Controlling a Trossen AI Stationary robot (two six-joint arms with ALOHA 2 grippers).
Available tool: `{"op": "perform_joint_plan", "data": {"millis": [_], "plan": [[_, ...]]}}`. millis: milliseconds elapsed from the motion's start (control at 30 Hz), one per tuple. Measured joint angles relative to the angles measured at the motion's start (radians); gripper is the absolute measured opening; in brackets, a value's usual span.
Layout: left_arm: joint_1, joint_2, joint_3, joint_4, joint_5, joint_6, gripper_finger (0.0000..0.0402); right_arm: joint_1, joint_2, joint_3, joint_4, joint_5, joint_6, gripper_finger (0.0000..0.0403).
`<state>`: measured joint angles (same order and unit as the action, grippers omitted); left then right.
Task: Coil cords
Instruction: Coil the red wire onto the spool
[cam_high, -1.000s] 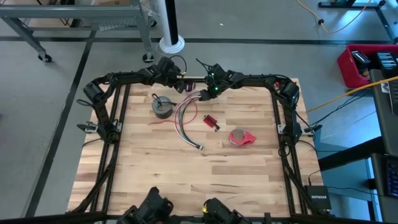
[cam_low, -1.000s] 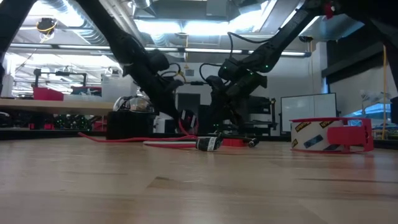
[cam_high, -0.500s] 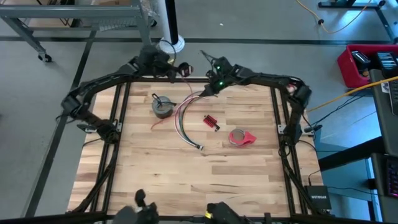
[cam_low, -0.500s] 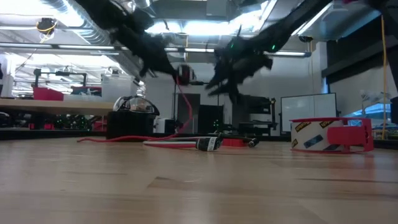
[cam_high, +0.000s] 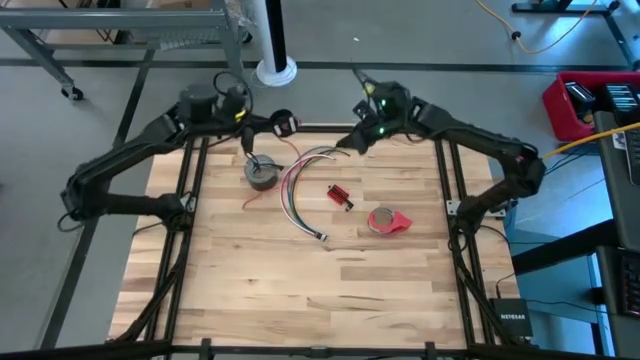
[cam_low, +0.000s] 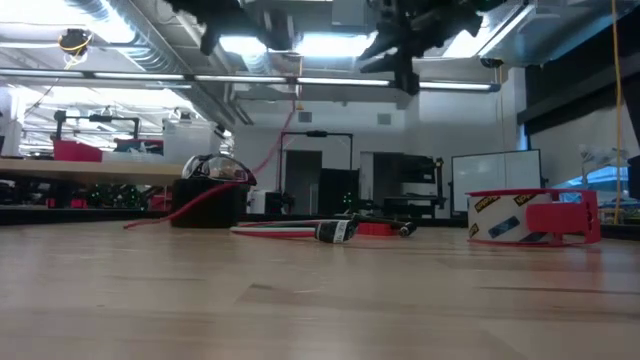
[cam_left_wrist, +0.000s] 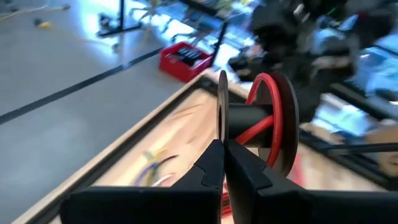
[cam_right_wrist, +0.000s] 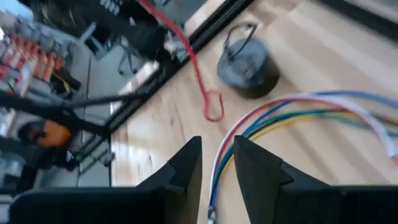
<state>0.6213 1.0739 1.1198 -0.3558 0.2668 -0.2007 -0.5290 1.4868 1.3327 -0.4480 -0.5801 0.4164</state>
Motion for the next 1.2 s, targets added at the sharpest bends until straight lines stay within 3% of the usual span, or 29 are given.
{"op": "perform_joint_plan", "data": {"millis": [200,400,733,967,1200], "plan": [[-0.125,-0.043,0.0,0.003,-0.008,-0.008,0.0,0.189,-0.014,-0.096,0.073,0.144,0.026,0.0097],[-0.237,-0.032,0.0,0.007,-0.061,-0.002,0.0,0.349,-0.013,-0.22,0.369,0.361,0.118,0.0097],[-0.322,-0.032,0.0,0.064,-0.116,0.025,0.0,0.475,-0.013,-0.364,0.678,0.631,0.257,0.0097],[-0.347,-0.03,0.0,0.118,-0.121,0.025,0.0,0.512,0.011,-0.411,0.81,0.651,0.297,0.0097],[-0.38,0.004,0.0,0.133,-0.143,0.026,0.0,0.518,0.134,-0.413,0.988,0.632,0.313,0.0097]]}}
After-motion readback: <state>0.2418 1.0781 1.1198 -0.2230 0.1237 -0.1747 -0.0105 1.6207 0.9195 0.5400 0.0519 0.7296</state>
